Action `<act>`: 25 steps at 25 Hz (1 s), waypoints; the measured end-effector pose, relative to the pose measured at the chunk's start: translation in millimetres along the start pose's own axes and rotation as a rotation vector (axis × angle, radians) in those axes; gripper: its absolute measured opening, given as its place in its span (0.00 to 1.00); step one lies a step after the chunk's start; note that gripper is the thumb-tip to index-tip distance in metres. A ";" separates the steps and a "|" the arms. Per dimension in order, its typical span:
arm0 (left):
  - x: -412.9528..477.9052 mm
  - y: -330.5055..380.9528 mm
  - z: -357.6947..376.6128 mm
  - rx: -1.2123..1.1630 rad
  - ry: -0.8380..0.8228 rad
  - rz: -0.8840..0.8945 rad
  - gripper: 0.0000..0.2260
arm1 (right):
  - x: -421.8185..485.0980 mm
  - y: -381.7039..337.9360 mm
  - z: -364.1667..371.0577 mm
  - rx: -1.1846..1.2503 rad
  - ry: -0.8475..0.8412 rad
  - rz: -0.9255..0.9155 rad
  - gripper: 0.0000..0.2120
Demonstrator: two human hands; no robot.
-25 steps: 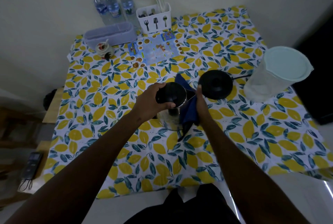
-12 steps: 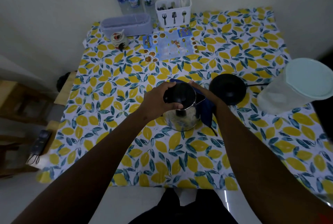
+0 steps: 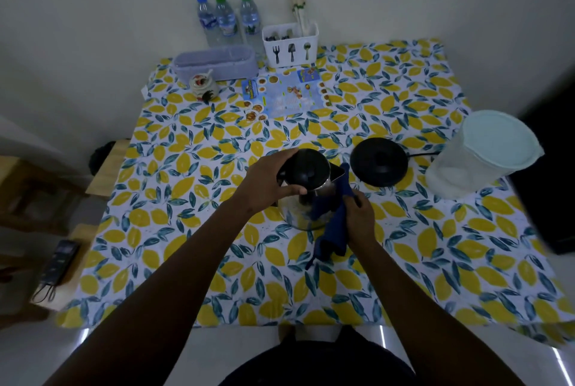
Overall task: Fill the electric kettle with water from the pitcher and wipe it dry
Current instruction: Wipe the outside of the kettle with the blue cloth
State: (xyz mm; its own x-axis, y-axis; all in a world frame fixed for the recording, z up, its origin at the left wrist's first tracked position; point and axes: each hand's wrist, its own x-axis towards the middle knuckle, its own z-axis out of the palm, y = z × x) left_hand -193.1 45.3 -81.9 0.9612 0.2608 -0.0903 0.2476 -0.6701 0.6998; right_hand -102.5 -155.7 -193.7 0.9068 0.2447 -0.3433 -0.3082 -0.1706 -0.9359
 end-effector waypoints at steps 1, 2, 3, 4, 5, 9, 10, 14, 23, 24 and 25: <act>-2.5 -7.4 -2.2 -0.028 -0.026 -0.013 0.37 | -2.8 2.7 -6.7 -0.077 -0.003 -0.044 0.07; -3.8 -15.7 -5.6 -0.036 -0.040 -0.032 0.33 | -4.2 6.0 -13.8 -0.163 0.004 -0.085 0.08; -3.9 -24.2 -10.1 -0.007 -0.044 -0.053 0.26 | -5.1 8.9 -19.6 -0.256 0.015 -0.120 0.09; -4.3 -31.8 -14.5 0.048 -0.045 -0.078 0.20 | -6.5 11.5 -23.9 -0.348 0.023 -0.158 0.10; -4.6 -36.9 -18.4 0.105 -0.048 -0.093 0.16 | -8.2 12.6 -26.8 -0.429 0.034 -0.207 0.11; -6.5 -39.9 -17.6 0.148 0.003 -0.042 0.11 | -5.8 14.2 -30.7 -0.657 0.122 -0.430 0.11; -6.2 -39.4 -16.0 0.137 0.036 -0.030 0.11 | -3.7 14.3 -30.3 -0.702 0.122 -0.440 0.10; 7.7 -36.2 -15.0 0.111 0.154 -0.021 0.11 | 5.4 18.9 -28.8 -0.836 0.084 -0.384 0.12; 76.5 -37.0 -13.7 0.043 0.283 -0.130 0.11 | 24.8 18.5 -13.1 -1.056 0.076 -0.233 0.20; 81.0 -39.9 -11.1 0.043 0.277 -0.139 0.11 | 27.7 19.5 -10.8 -1.128 0.040 -0.205 0.21; 84.4 -43.2 -9.3 0.041 0.276 -0.146 0.12 | 30.4 22.4 -8.3 -1.200 -0.006 -0.174 0.23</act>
State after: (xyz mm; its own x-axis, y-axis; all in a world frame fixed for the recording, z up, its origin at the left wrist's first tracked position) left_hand -123.8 102.7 -113.2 0.8471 0.5313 0.0120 0.3907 -0.6379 0.6636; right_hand -79.4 -159.9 -224.4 0.9074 0.3560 -0.2235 0.2829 -0.9105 -0.3017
